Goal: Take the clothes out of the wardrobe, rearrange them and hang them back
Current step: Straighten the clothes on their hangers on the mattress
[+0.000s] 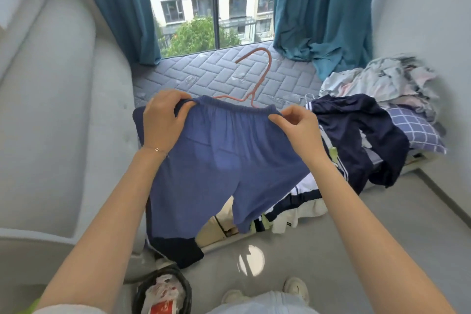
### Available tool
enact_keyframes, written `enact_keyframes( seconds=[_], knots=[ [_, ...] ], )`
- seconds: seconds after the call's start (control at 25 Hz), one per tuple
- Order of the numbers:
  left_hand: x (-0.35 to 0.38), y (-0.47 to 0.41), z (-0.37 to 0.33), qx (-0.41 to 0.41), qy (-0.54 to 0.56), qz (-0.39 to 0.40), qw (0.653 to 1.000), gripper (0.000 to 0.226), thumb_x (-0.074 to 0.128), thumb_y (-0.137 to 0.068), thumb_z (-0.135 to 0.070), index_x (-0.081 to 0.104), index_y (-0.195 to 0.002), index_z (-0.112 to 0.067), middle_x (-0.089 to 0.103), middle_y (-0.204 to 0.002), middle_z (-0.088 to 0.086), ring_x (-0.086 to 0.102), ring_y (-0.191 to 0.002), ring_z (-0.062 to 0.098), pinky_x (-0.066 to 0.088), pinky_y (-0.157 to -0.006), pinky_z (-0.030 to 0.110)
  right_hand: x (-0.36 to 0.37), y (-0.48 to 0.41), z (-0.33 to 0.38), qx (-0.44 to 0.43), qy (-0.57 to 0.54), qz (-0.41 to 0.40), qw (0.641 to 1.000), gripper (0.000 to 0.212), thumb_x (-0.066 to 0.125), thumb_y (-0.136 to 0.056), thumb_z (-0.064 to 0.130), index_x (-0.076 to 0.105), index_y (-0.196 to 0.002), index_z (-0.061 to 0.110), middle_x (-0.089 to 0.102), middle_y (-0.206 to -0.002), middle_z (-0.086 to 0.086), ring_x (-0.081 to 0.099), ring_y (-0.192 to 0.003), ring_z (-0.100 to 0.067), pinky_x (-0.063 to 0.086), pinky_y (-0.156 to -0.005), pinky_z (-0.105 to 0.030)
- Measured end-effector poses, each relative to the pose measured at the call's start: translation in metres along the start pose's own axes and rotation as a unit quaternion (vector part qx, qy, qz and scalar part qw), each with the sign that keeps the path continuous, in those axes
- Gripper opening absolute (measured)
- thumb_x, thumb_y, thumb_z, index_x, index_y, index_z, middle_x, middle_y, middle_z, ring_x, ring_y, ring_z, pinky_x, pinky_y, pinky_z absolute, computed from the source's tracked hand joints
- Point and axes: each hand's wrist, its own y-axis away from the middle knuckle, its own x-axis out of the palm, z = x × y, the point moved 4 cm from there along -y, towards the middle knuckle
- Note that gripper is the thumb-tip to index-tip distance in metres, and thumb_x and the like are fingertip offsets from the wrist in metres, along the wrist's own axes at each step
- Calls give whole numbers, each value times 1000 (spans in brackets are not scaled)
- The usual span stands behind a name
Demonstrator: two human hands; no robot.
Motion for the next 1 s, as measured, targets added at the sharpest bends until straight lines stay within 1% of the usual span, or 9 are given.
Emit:
enact_keyframes(
  seconds=[0.12, 0.2, 0.24, 0.36, 0.44, 0.52, 0.72, 0.84, 1.0],
  knots=[
    [37, -14, -42, -10, 40, 3, 999, 13, 61, -93, -23, 69, -93, -13, 67, -94, 2, 59, -93, 21, 43, -84, 29, -51, -15, 0, -11, 24, -9, 1000, 20, 78, -80, 27, 62, -84, 16, 63, -78, 8, 56, -71, -3, 44, -65, -14],
    [65, -19, -71, -15, 59, 9, 998, 12, 61, -93, -22, 69, -91, -13, 67, -91, 1, 59, -92, 21, 45, -83, 31, -85, -26, -4, -13, 32, -5, 999, 20, 75, -82, 38, 66, -93, 23, 67, -87, 10, 60, -76, 2, 43, -67, -10],
    [79, -21, -86, -14, 69, 12, 997, 12, 61, -92, -22, 69, -91, -14, 67, -91, 0, 59, -92, 20, 47, -82, 33, -101, -32, -7, -12, 38, 0, 999, 17, 72, -84, 42, 68, -93, 27, 69, -88, 9, 61, -78, 0, 43, -69, -13],
    [125, -26, -132, -8, 78, 18, 997, 12, 61, -92, -24, 69, -90, -16, 67, -90, -3, 60, -91, 19, 49, -80, 35, -152, -50, -26, -21, 63, 22, 998, 19, 66, -89, 40, 71, -80, 25, 66, -75, 0, 54, -68, -10, 40, -67, -24],
    [155, -28, -156, -8, 87, 35, 996, 10, 62, -91, -22, 69, -90, -15, 66, -90, -4, 60, -90, 18, 48, -81, 34, -184, -60, -41, -16, 63, 24, 998, 17, 68, -88, 37, 72, -79, 22, 61, -66, 11, 50, -63, -4, 37, -62, -17],
    [188, -32, -175, -17, 109, 75, 991, 5, 65, -89, -18, 68, -93, -17, 64, -90, -8, 58, -90, 15, 46, -81, 26, -217, -72, -58, -2, 56, 17, 998, 12, 71, -86, 32, 73, -82, 20, 63, -67, 16, 54, -66, 0, 38, -63, -12],
    [270, -53, -223, 4, 171, 214, 962, 21, 66, -91, -26, 68, -111, -19, 58, -99, -6, 53, -93, 3, 39, -86, 12, -287, -102, -87, 23, 55, 14, 998, 6, 72, -85, 26, 72, -81, 22, 69, -73, 12, 59, -70, -2, 44, -68, -17],
    [323, -78, -254, -1, 205, 243, 948, 15, 60, -94, -28, 70, -102, -20, 64, -103, -6, 58, -98, 6, 44, -90, 20, -316, -128, -105, 34, 58, 17, 998, 5, 72, -85, 25, 73, -81, 22, 72, -82, 1, 63, -75, -7, 48, -73, -23],
    [401, -112, -275, -7, 197, 273, 942, 19, 59, -94, -36, 70, -84, -25, 71, -84, -10, 64, -86, 10, 51, -79, 37, -352, -178, -139, 49, 83, 9, 995, 3, 72, -85, 29, 73, -83, 27, 72, -83, -2, 66, -82, -16, 51, -76, -26]
  ],
)
